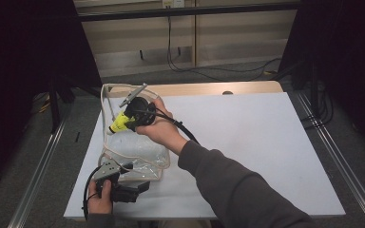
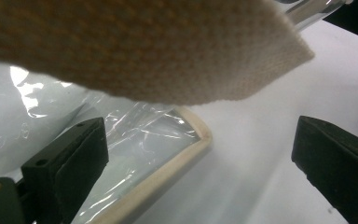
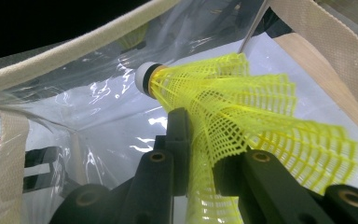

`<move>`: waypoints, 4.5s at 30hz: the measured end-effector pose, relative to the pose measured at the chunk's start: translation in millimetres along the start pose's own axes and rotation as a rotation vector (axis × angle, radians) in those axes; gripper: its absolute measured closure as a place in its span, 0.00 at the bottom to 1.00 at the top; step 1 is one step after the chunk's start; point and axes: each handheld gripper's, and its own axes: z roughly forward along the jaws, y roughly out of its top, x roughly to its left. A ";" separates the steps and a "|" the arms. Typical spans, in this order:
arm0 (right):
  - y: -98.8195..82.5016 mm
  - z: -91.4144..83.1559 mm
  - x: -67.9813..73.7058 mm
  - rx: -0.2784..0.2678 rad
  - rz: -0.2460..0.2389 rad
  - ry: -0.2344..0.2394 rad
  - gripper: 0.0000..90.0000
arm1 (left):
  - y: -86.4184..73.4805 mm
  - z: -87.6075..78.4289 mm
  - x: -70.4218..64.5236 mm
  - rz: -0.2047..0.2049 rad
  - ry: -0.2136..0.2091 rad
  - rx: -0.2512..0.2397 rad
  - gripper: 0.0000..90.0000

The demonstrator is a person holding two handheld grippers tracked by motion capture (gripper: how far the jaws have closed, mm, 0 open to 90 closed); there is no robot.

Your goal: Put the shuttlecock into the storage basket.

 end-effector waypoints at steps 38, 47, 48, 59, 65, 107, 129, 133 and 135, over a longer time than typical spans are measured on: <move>2.3 11.3 17.5 0.028 0.007 0.017 0.88 | -0.3 -0.6 -0.4 0.004 0.005 -0.011 0.04; -1.4 24.0 16.0 0.049 0.034 0.021 0.88 | -0.5 -1.6 -0.4 0.004 -0.002 -0.006 0.04; -1.6 25.5 15.9 0.052 0.035 0.022 0.88 | -0.6 -1.4 -0.5 0.003 -0.002 -0.009 0.04; -4.3 36.4 17.7 0.068 0.023 0.022 0.87 | -1.0 -2.2 -0.4 0.007 0.002 -0.004 0.04; -5.4 38.4 17.0 0.066 0.028 0.030 0.87 | -1.3 -2.1 -0.3 0.006 0.001 -0.008 0.04; -13.1 55.1 21.5 0.143 0.000 0.079 0.84 | -1.9 -3.6 -0.2 0.006 0.002 -0.006 0.05; -10.1 45.2 17.1 0.139 0.029 0.057 0.74 | -1.7 -3.7 -0.5 0.007 0.005 -0.006 0.05; -10.2 44.2 16.1 0.140 0.043 0.048 0.69 | -1.8 -3.6 -0.6 0.008 0.005 -0.008 0.05; -10.1 43.2 15.4 0.138 0.055 0.048 0.68 | -1.8 -3.6 -0.7 0.008 0.006 -0.008 0.05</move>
